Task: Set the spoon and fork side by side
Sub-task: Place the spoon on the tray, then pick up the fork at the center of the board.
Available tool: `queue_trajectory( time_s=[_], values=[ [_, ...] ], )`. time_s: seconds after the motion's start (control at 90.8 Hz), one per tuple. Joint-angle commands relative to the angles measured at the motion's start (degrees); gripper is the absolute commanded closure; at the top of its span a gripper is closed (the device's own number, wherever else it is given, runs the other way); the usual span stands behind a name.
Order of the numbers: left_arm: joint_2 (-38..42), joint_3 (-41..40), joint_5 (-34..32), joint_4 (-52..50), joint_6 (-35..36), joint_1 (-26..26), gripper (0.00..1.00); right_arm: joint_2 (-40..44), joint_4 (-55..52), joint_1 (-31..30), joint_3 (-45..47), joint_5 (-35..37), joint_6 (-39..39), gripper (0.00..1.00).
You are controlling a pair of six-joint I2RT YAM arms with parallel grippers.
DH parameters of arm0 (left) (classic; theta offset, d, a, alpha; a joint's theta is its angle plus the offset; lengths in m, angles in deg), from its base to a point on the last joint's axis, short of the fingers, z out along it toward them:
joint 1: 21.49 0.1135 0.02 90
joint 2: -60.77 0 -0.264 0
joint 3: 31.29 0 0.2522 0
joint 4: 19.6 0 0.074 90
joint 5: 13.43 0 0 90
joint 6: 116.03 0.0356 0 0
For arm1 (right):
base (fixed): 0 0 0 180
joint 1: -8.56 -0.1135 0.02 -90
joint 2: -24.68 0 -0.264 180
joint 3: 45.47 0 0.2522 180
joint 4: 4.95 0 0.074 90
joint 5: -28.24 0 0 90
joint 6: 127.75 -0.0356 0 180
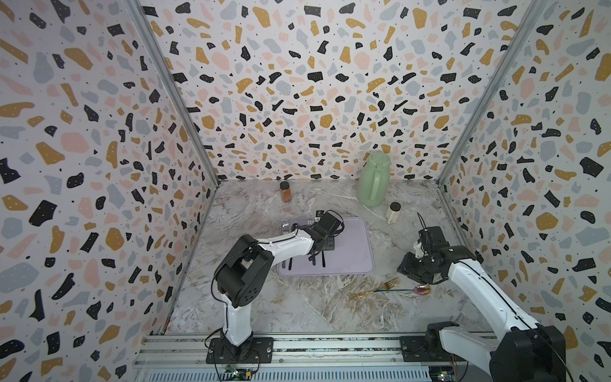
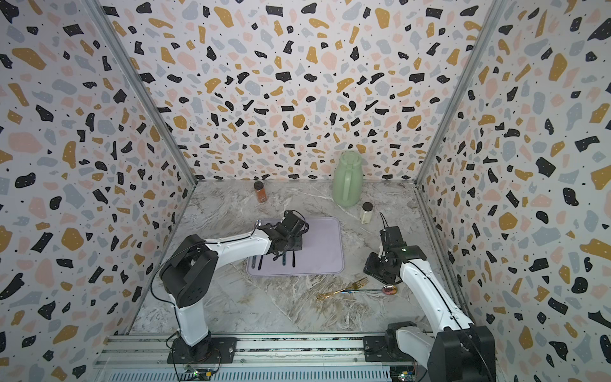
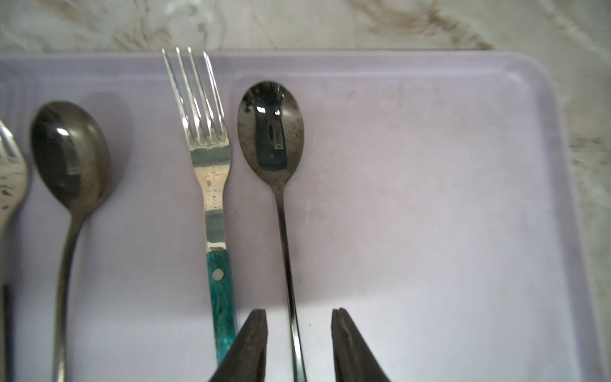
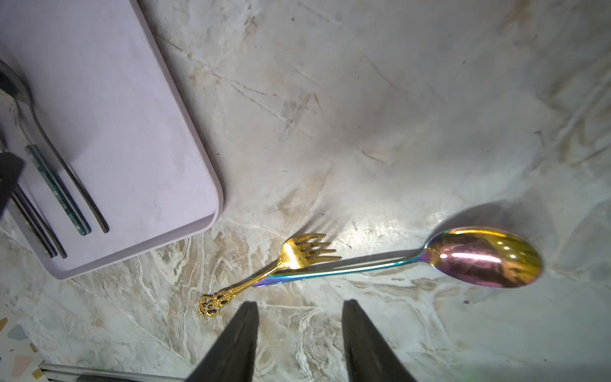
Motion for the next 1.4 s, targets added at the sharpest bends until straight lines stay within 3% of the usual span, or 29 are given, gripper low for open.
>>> queue_trajectory(
  time_s=[0.0, 0.176, 0.363, 0.694, 0.87, 1.222, 1.388],
  values=[
    [5.79, -2.36, 1.62, -0.09, 9.19, -5.51, 0.60, 0.25, 0.38, -2.33, 1.10, 1.40, -2.83, 0.53],
    [9.01, -7.49, 11.62, 4.87, 21.12, -14.67, 0.58, 0.16, 0.97, -3.93, 2.31, 2.84, -2.93, 0.54],
    [3.50, -6.96, 17.29, 6.59, 31.14, -22.03, 0.57, 0.26, 1.04, -3.85, 1.85, 5.31, -1.40, 0.54],
    [-5.15, -1.95, 15.22, 3.74, 38.68, -24.03, 0.48, 0.83, 0.80, -3.85, 1.74, 6.79, -0.25, 0.54],
    [-8.00, 0.34, 15.88, 3.41, 40.26, -24.04, 0.48, 0.89, 0.79, -3.83, 1.79, 6.73, -0.01, 0.53],
    [-12.93, 1.90, 16.89, 4.90, 40.90, -24.04, 0.74, 0.95, 0.34, -3.12, 1.82, 7.57, 1.03, 0.54],
    [-12.72, 2.28, 16.76, 4.18, 41.20, -23.98, 0.97, 1.04, 0.34, -2.37, 1.81, 7.08, 1.35, 0.54]
  ],
)
